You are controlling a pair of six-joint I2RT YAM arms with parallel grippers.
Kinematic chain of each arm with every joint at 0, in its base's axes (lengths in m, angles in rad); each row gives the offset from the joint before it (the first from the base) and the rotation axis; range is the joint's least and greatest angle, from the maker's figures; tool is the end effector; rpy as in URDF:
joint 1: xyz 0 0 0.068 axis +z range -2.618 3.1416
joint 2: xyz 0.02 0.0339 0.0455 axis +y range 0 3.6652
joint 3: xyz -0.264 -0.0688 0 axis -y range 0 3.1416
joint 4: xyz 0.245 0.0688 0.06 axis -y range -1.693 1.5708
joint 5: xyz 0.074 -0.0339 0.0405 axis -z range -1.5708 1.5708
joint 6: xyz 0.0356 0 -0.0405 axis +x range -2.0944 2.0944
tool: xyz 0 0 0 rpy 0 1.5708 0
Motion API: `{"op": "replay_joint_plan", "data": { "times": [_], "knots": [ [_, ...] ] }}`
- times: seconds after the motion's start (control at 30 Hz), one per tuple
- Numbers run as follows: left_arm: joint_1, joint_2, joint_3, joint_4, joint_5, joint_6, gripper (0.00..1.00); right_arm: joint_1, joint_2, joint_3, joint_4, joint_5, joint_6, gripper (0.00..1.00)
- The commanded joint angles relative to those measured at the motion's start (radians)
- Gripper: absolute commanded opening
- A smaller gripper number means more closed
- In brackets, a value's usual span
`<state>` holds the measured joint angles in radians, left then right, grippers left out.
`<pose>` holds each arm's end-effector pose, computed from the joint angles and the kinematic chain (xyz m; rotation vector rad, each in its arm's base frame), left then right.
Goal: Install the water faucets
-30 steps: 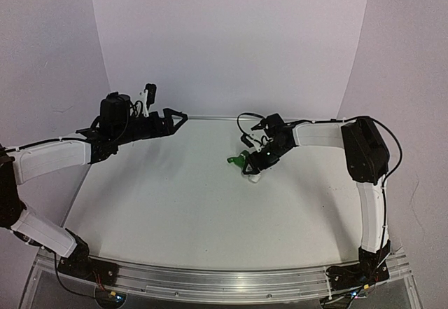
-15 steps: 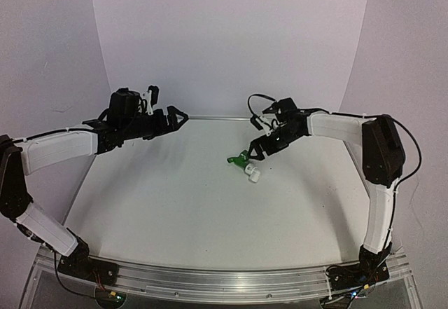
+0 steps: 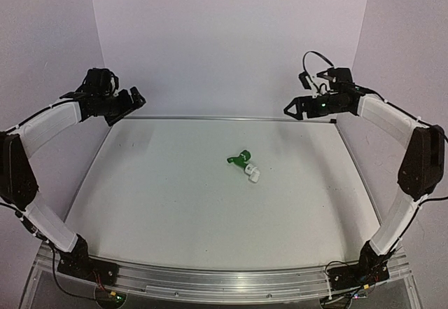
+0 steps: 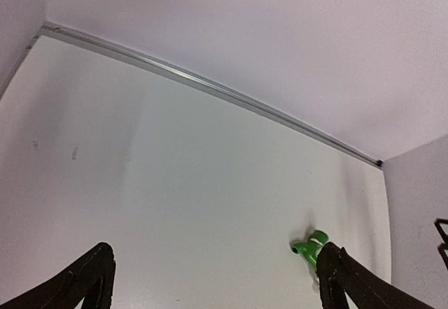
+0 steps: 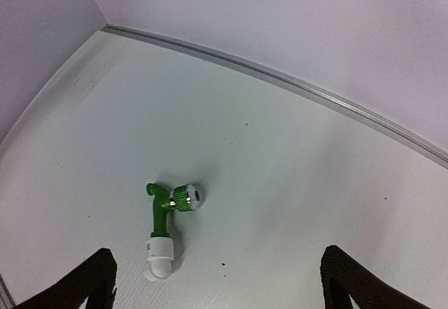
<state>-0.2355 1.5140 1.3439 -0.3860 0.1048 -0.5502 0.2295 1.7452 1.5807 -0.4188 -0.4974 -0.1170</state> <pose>0.3390 -0.0852 0.3370 -0.2785 2.1601 -0.5688 0.3907 0.1087 0.3346 -0.6489 2.0322 0.5999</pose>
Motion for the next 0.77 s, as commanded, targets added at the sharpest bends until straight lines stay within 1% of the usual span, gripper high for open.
{"op": "replay_joint_plan", "data": {
  "times": [0.0,0.1,0.23,0.3,0.47,0.73],
  "knots": [
    [0.059,0.105,0.134,-0.133,-0.025,0.038,1.00,-0.138,-0.064,-0.068,0.028,-0.145,0.082,0.98],
    [0.068,0.146,0.154,-0.129,-0.039,0.031,1.00,-0.191,-0.073,-0.132,0.047,-0.195,0.105,0.98],
    [0.075,0.152,0.129,-0.085,-0.039,0.019,1.00,-0.225,-0.075,-0.206,0.108,-0.237,0.157,0.98],
    [0.077,0.156,0.130,-0.088,-0.036,0.016,1.00,-0.251,-0.074,-0.229,0.135,-0.245,0.176,0.98],
    [0.078,0.146,0.107,-0.063,-0.039,0.006,1.00,-0.254,-0.082,-0.279,0.212,-0.224,0.214,0.98],
    [0.080,0.128,0.078,-0.023,-0.018,0.013,1.00,-0.254,-0.106,-0.310,0.256,-0.217,0.235,0.98]
  ]
}}
